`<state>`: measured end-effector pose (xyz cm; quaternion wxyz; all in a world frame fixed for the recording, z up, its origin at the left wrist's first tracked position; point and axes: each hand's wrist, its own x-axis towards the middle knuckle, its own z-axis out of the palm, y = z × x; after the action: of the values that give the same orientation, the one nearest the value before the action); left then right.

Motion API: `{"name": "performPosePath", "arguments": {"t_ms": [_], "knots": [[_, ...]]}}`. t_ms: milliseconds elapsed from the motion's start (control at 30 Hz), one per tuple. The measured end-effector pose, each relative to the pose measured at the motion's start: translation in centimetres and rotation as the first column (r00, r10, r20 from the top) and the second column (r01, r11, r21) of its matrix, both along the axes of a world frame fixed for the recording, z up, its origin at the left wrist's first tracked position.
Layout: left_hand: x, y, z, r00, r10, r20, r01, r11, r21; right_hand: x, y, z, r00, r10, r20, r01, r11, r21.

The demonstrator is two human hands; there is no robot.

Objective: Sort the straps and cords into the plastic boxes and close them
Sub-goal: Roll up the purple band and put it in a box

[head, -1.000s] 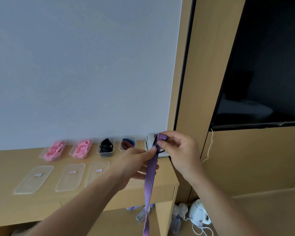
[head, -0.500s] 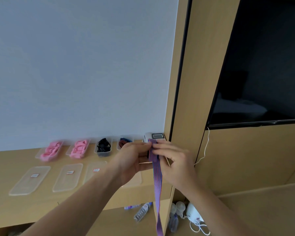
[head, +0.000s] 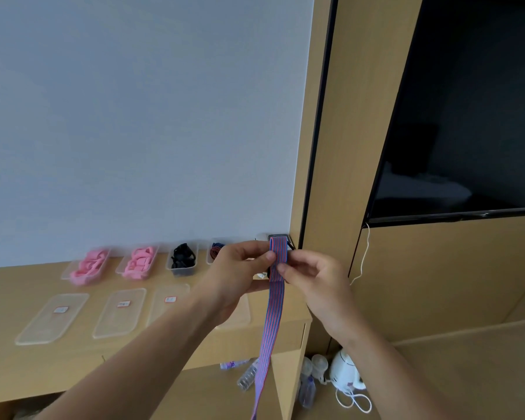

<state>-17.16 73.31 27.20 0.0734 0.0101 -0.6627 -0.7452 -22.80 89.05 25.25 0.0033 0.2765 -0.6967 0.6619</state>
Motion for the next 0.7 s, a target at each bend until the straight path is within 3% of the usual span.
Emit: {"name": "performPosePath", "arguments": {"t_ms": [133,300,500,700], "knots": [[0.3,-0.4,-0.3,0.997,-0.071,-0.012,0.071,0.996,0.048,-0.4,0.3,0.4,0.979,0.118,0.169,-0.099,0.989,-0.114],[0.4,-0.1,-0.9,0.983,-0.131,0.130,0.128,0.991,0.036,-0.4,0.4,1.2,0.964,0.154,0.218,-0.103,0.967,-0.231],[0.6,0.2,-1.0,0.978,-0.103,0.181,0.096,0.994,0.046,-0.6,0.9,1.4,0.960,0.214,0.179,-0.176,0.962,-0.207],[0.7,0.0,-1.0,0.966,-0.085,0.244,0.092,0.996,-0.019,-0.8,1.3,1.4,0.993,0.115,0.031,-0.109,0.981,-0.159]]}}
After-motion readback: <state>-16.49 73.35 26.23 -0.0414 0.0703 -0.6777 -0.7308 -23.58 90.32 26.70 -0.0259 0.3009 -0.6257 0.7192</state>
